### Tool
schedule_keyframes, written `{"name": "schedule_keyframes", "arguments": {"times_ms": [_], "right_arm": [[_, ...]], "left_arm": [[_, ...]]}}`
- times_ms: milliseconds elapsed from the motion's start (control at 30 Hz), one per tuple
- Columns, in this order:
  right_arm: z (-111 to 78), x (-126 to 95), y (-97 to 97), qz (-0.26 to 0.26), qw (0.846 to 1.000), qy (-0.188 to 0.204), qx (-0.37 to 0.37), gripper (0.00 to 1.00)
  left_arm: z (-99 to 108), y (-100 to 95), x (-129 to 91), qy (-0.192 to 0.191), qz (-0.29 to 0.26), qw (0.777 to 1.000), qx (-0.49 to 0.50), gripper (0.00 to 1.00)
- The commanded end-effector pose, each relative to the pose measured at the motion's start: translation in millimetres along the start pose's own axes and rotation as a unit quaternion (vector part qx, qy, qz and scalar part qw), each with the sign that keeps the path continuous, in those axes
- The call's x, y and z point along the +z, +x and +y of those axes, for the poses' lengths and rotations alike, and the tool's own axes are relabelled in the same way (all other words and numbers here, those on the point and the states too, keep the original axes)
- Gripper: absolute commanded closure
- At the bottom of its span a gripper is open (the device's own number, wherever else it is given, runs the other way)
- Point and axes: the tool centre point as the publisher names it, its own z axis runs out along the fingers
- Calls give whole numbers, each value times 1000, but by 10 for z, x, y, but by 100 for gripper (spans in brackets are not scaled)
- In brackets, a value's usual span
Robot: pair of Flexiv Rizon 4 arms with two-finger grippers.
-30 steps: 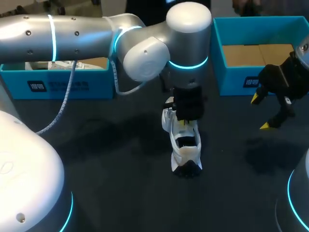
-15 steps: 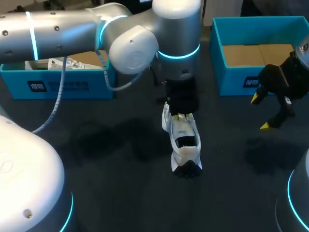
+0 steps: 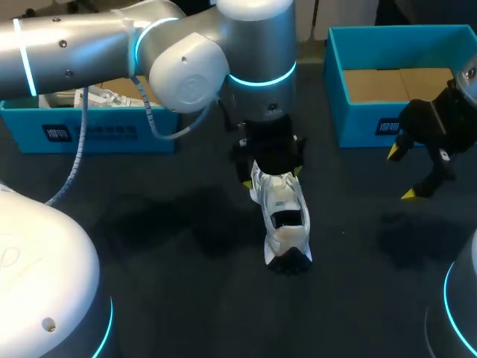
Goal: Take the shoe out of the shoebox, open the shoe tongue, remove and reinsert the insole, then place the shoe into the shoebox
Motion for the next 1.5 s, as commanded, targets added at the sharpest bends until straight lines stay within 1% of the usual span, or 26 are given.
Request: {"name": "schedule_keyframes", "arguments": {"times_ms": [33,67,100,200,233,300,333,367,400,433,467,500,533,600,633,667,733,767,800,833,867,900,1067,1133,1167,1500], "right_arm": [[3,13,0,0,1000,1,0,0],[3,13,0,0,1000,1,0,0],[3,13,0,0,1000,1,0,0],[3,13,0,0,1000,1,0,0],[3,13,0,0,1000,1,0,0],[3,13,0,0,1000,1,0,0],[3,13,0,0,1000,1,0,0],[3,13,0,0,1000,1,0,0],[3,13,0,0,1000,1,0,0],[3,13,0,0,1000,1,0,0],[3,13,0,0,1000,1,0,0],[3,13,0,0,1000,1,0,0],[3,13,0,0,1000,1,0,0],[3,13,0,0,1000,1,0,0],[3,13,0,0,1000,1,0,0],[3,13,0,0,1000,1,0,0],[3,13,0,0,1000,1,0,0],[3,13,0,0,1000,1,0,0],[3,13,0,0,1000,1,0,0],[3,13,0,0,1000,1,0,0],[3,13,0,0,1000,1,0,0],[3,13,0,0,1000,1,0,0],[3,13,0,0,1000,1,0,0],[3,13,0,0,1000,1,0,0],[3,13,0,0,1000,1,0,0],[3,13,0,0,1000,1,0,0]], "left_arm": [[0,13,3,0,-1,1000,0,0],[0,13,3,0,-1,1000,0,0],[-21,11,-11,13,-5,1000,-23,0],[-90,78,-72,12,11,993,-121,0],[-121,110,-100,4,9,989,-145,0],[-173,154,-143,-31,10,973,-226,0],[-220,196,-161,-32,4,969,-246,0],[-266,226,-171,-39,12,960,-277,0],[-307,241,-173,-31,16,954,-299,0],[-323,257,-177,-18,26,945,-327,0],[-340,255,-160,-38,29,926,-373,0],[-373,274,-154,-51,4,914,-403,0],[-401,287,-144,-63,0,900,-432,0],[-453,314,-128,-63,-10,873,-484,0],[-480,324,-121,-74,-13,862,-502,0],[-495,339,-116,-60,-16,847,-529,0],[-523,356,-106,-56,-22,837,-544,0],[-536,367,-94,-53,-23,823,-565,0],[-551,371,-85,-54,-25,823,-565,0],[-576,377,-68,-40,-25,808,-587,0],[-594,383,-56,-41,-28,803,-594,0],[-600,382,-54,-40,-29,802,-595,0],[-745,332,15,5,-18,774,-633,0],[-814,357,7,2,-27,759,-651,0],[-864,381,-5,-11,-28,737,-675,0],[-864,381,-5,-11,-28,737,-675,0]]}}
